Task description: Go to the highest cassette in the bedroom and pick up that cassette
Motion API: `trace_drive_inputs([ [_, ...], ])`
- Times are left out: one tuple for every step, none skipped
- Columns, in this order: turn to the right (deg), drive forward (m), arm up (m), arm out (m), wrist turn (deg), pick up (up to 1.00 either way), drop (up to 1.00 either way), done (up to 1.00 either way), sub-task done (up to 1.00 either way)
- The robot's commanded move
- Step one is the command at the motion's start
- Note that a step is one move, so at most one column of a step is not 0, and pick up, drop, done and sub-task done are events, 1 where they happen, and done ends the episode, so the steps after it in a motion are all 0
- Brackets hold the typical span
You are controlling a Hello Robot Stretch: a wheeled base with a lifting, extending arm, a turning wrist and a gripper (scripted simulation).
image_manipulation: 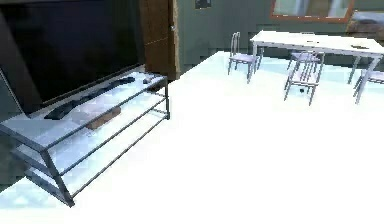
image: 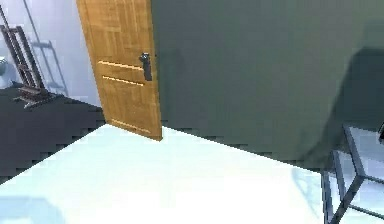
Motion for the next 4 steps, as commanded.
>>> trace_drive_inputs([
  [-24.0,0.0,0.0,0.0,0.0,0.0,0.0,0.0,0.0],
  [0.0,0.2,0.0,0.0,0.0,0.0,0.0,0.0,0.0],
  [-15.0,0.0,0.0,0.0,0.0,0.0,0.0,0.0,0.0],
  [0.0,0.8,0.0,0.0,0.0,0.0,0.0,0.0,0.0],
])
